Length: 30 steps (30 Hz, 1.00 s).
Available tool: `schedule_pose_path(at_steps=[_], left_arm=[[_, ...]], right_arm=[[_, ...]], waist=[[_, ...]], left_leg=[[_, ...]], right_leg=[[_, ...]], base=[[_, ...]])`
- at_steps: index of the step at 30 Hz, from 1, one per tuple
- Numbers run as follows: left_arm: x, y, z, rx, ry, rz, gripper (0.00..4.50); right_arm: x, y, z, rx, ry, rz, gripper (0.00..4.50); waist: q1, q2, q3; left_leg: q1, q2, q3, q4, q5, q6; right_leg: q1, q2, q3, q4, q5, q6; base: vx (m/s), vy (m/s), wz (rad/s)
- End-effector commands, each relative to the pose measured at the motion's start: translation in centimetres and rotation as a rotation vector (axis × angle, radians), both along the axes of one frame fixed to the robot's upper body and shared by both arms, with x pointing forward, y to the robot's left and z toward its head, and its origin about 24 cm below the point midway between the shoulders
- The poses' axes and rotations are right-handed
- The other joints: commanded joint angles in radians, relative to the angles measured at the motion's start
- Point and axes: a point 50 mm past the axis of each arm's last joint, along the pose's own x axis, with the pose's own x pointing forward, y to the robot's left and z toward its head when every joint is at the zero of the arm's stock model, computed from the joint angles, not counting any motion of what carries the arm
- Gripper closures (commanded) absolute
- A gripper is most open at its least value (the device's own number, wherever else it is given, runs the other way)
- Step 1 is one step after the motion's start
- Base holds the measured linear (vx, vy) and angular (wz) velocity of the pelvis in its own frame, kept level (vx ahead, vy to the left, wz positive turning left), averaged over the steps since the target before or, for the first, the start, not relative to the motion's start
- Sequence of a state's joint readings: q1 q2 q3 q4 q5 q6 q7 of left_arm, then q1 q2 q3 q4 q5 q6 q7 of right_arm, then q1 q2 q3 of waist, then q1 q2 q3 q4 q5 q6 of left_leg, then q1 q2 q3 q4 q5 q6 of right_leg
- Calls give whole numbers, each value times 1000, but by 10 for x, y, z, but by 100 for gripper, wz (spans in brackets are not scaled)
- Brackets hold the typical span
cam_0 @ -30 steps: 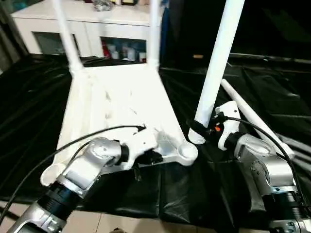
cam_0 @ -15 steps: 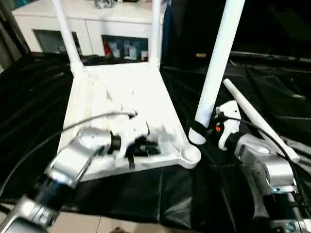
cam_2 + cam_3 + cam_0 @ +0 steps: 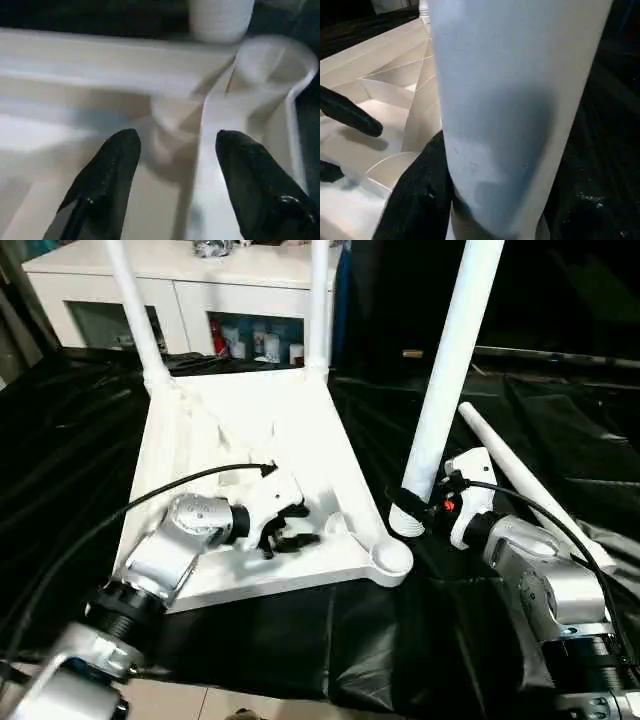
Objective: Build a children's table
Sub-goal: Insert table leg to table base, then move table base
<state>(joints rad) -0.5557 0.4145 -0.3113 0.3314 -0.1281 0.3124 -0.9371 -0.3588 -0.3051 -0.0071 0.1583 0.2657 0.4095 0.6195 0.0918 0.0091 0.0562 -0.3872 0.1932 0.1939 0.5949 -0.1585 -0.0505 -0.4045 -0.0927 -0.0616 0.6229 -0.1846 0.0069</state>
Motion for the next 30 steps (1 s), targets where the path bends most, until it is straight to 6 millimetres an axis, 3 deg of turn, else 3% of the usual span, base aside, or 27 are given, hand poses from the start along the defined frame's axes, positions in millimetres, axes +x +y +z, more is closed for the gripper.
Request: schedule_pose_path(at_steps=[1, 3, 5, 7, 8, 17, 30], left_arm=[[1, -3, 15, -76, -9, -27, 128], [-3, -6, 17, -93, 9, -64, 122], [-15, -11, 16, -78, 53, -154, 88], [-27, -15, 7, -22, 98, -232, 83], [-34, -20, -3, 30, 110, -261, 55], [-33, -19, -26, 206, 105, -165, 42], [-34, -13, -16, 133, 118, -75, 163]], right_arm=[[1, -2, 9, -8, -42, 3, 257], [0, -2, 9, -9, -41, 4, 257], [0, -2, 9, -14, -40, 9, 257], [0, -2, 9, -16, -39, 11, 257], [0, -2, 9, -16, -38, 12, 257], [-1, -2, 9, -16, -36, 10, 257], [-2, -1, 8, -16, -34, 10, 257]], waist=[[3, 1, -69], [2, 0, -68], [3, 1, -67], [1, 0, -65], [-3, 0, -63], [-3, 1, -64], [-3, 3, -65]], left_leg=[[24, 30, -19, -76, -309, -36], [25, 31, -19, -77, -310, -35], [25, 34, -21, -79, -311, -34], [27, 33, -20, -79, -321, -34], [23, 32, -19, -81, -323, -34], [27, 31, -20, -81, -332, -43], [25, 31, -21, -80, -319, -35]], right_leg=[[40, -50, 39, -82, -263, -196], [39, -50, 40, -83, -271, -195], [39, -52, 41, -83, -287, -190], [36, -50, 42, -87, -306, -180], [37, -48, 42, -88, -319, -172], [36, -47, 42, -93, -337, -151], [36, -47, 42, -90, -308, -168]], base=[[0, 0, 0], [0, 0, 0], [0, 0, 0], [0, 0, 0], [0, 0, 0], [0, 0, 0], [0, 0, 0]])
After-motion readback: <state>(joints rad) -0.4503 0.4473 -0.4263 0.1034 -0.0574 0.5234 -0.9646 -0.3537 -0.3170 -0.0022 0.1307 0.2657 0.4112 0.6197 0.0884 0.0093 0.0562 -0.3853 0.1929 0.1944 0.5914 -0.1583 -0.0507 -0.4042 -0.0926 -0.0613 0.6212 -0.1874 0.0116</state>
